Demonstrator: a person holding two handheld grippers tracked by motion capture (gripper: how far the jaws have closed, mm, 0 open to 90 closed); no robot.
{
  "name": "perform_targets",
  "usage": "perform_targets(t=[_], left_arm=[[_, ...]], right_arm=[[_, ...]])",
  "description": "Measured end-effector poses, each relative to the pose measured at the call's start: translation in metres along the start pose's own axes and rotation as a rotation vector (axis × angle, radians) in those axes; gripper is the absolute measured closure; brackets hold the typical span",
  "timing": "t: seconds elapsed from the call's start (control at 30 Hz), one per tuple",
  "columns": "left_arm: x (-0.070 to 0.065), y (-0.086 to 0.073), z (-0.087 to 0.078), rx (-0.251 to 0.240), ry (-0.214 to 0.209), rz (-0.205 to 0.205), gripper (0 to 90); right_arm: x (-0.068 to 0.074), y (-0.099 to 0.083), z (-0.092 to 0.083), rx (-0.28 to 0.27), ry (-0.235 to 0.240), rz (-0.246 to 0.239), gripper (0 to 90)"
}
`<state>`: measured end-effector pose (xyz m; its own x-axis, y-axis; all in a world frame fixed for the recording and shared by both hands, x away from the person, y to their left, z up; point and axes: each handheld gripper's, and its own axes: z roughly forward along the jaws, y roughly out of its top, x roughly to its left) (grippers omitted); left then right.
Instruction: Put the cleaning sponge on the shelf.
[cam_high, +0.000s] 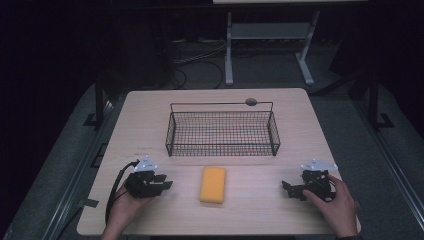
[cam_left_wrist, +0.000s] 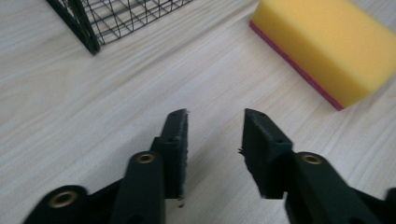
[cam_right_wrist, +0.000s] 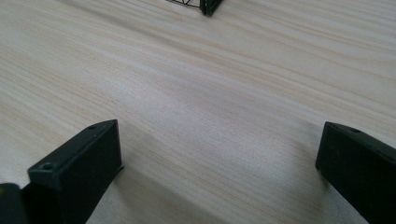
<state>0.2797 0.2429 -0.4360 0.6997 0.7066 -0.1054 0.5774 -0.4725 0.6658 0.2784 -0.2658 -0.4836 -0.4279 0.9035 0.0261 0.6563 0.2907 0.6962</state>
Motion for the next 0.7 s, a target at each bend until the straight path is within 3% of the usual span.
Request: perform_targets(t=[0.33,0.7], left_arm=[[-0.006,0.013,0.005,0.027,-0.031,0.039,89.6],[-0.008,0.023,0.011,0.035,-0.047,0.053,89.8]], right_arm=[[0.000,0.000,0.000,0.001,-0.001,0.003,0.0],[0.000,0.001,0.001,0.001,-0.003,0.003,0.0]])
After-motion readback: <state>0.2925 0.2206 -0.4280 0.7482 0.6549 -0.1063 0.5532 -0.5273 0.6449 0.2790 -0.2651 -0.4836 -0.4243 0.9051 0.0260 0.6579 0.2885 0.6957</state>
